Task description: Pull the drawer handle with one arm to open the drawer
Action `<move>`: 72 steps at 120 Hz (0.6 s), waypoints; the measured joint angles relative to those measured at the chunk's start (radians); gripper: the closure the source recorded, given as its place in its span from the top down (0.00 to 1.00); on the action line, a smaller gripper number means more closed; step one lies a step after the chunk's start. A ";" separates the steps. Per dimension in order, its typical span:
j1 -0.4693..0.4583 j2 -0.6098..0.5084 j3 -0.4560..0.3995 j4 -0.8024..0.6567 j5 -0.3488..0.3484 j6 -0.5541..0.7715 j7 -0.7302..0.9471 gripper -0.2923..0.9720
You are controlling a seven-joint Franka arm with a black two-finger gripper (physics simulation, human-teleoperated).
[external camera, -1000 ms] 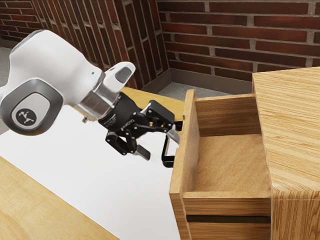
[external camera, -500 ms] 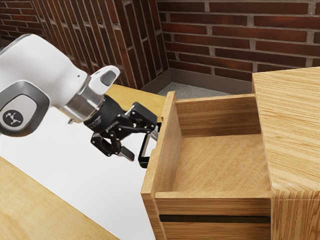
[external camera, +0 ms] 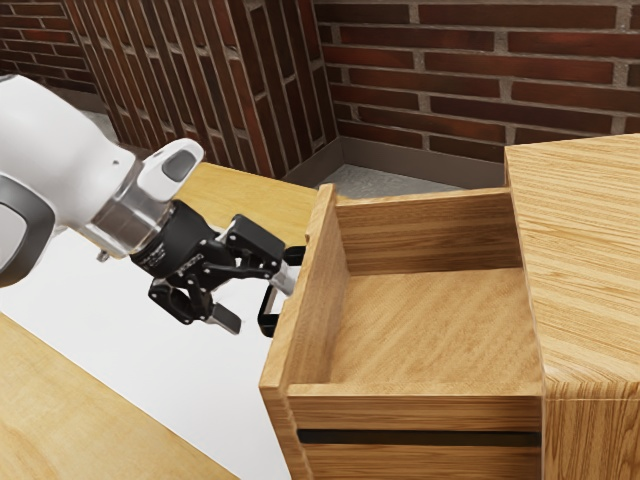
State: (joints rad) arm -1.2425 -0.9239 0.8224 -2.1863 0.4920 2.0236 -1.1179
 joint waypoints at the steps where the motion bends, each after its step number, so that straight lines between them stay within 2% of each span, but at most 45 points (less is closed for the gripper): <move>1: 0.002 -0.001 0.000 0.000 0.000 -0.001 0.000 0.76; 72: 0.125 -0.041 -0.085 -0.064 -0.026 -0.023 -0.001 0.76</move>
State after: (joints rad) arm -1.1173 -0.9646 0.7370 -2.2501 0.4659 2.0010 -1.1188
